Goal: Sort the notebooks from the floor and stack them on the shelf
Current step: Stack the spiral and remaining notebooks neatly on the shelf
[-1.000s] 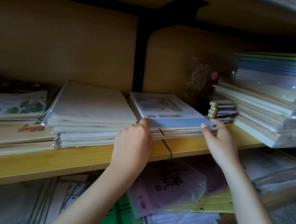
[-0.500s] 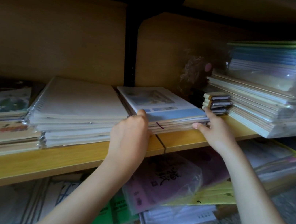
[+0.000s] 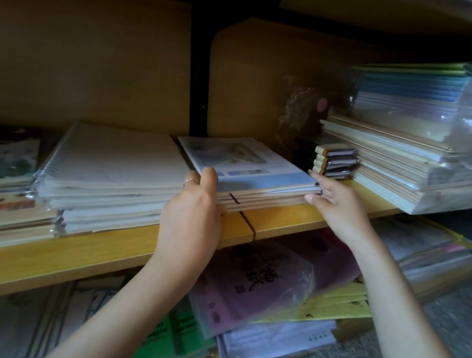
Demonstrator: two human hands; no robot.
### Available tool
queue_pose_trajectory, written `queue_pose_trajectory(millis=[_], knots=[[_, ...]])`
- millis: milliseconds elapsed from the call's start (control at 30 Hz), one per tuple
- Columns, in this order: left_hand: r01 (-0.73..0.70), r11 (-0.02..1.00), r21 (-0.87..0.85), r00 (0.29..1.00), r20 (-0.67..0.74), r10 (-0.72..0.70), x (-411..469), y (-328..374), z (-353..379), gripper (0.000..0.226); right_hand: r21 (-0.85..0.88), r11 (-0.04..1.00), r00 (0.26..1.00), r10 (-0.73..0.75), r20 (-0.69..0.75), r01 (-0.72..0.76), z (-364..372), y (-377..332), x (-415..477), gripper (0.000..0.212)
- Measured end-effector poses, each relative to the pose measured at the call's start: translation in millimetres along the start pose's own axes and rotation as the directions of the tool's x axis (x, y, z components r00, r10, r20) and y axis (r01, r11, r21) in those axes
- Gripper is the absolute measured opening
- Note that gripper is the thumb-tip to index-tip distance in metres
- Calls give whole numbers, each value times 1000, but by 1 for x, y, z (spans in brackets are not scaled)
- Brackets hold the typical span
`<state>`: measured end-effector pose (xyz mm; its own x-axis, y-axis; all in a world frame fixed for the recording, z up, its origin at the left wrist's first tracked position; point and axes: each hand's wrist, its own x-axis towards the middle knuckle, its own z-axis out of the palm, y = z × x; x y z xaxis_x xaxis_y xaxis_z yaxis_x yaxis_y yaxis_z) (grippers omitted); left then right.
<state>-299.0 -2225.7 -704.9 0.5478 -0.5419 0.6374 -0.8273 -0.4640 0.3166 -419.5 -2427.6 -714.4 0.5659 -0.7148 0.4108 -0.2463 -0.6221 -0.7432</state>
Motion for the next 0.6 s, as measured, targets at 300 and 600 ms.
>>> queue_pose_trajectory(millis=[300, 600], knots=[[48, 990, -133, 998, -20, -51, 6, -6, 2, 36, 121, 992, 991, 60, -123, -45, -3, 0, 5, 41], [54, 977, -208, 998, -7, -57, 7, -11, 6, 37, -71, 997, 999, -16, -36, 13, -5, -2, -7, 62]])
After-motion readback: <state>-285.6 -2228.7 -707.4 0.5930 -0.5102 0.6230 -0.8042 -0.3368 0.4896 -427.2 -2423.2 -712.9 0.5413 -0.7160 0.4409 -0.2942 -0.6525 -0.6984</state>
